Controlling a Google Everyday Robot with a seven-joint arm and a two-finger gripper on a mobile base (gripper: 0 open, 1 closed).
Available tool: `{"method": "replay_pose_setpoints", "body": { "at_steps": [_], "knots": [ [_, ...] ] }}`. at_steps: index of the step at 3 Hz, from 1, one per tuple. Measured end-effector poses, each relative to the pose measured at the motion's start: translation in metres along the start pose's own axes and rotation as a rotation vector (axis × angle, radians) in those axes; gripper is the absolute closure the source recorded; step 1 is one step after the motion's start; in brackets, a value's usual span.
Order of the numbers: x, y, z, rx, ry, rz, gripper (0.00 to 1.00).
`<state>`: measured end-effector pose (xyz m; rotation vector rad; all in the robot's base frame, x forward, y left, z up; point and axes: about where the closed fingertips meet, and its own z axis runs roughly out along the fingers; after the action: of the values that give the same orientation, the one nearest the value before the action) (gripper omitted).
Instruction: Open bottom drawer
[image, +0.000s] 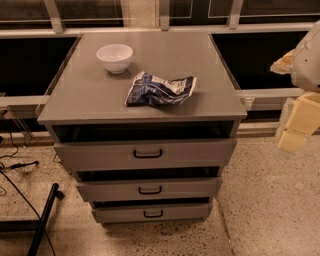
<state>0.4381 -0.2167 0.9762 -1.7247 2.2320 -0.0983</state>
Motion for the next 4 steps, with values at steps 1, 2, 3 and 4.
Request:
{"method": "replay_pose_setpoints", "body": {
  "at_steps": [1, 2, 3, 4],
  "knots": [
    [0.000, 0.000, 0.000, 0.000, 0.000, 0.000, 0.00],
    [-0.002, 0.005, 0.014, -0.019, -0.030, 0.030, 0.00],
    [-0.008, 0.021, 0.054, -0.069, -0.111, 0.123, 0.00],
    [-0.023, 0.043, 0.115, -0.130, -0.209, 0.228, 0.00]
  ]
}}
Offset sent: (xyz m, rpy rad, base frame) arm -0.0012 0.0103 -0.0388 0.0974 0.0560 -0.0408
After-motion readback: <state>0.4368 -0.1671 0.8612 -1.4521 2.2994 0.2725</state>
